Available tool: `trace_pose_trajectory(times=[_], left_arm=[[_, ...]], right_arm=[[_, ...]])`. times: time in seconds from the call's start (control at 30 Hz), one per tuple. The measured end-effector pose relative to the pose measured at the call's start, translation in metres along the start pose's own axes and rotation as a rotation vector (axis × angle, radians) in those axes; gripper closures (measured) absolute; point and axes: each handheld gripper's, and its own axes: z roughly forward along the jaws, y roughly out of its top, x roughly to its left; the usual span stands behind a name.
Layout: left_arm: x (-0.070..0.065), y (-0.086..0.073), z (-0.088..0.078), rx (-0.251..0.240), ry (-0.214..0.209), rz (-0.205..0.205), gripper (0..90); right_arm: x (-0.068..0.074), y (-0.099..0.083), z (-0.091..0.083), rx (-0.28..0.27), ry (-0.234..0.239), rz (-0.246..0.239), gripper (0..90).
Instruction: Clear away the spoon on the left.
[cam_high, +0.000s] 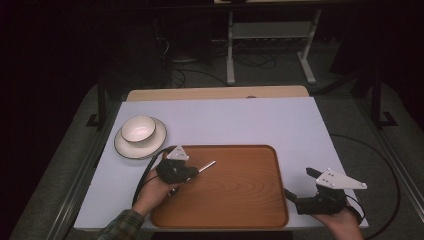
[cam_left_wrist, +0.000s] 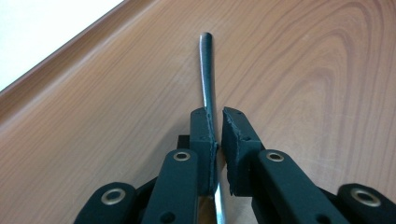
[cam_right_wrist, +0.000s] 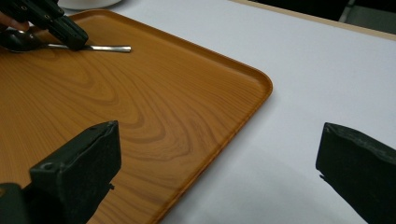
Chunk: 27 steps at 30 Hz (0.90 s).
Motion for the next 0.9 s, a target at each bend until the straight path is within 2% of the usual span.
trace_pose_trajectory(times=[0.17, 0.37, 0.4, 0.57, 0.73, 0.9], left_arm=[[-0.0003, -0.0002, 0.0001, -0.006, 0.003, -0.002, 73.9], [0.0021, -0.0007, 0.0002, -0.017, 0.004, -0.024, 57.6], [0.0021, -0.0008, 0.0005, -0.021, 0.014, -0.02, 53.4], [0.002, -0.0001, -0.0013, -0.05, -0.016, -0.016, 41.7], [0.0018, 0.0003, -0.0036, -0.081, -0.016, -0.016, 27.5], [0.0016, -0.0004, -0.0064, -0.102, -0.008, -0.011, 20.1]], right_arm=[[-0.0001, 0.0, 0.0001, 0.0, 0.001, 0.0, 0.0], [-0.0007, 0.0, 0.0007, 0.0, 0.003, 0.004, 0.0], [-0.0007, -0.0001, 0.0009, 0.002, 0.005, 0.004, 0.0], [-0.0005, -0.0006, 0.0017, 0.003, 0.009, 0.004, 0.0], [-0.0004, -0.0014, 0.0018, 0.007, 0.014, 0.002, 0.0], [-0.0013, -0.0008, 0.0016, 0.003, 0.012, 0.003, 0.0]])
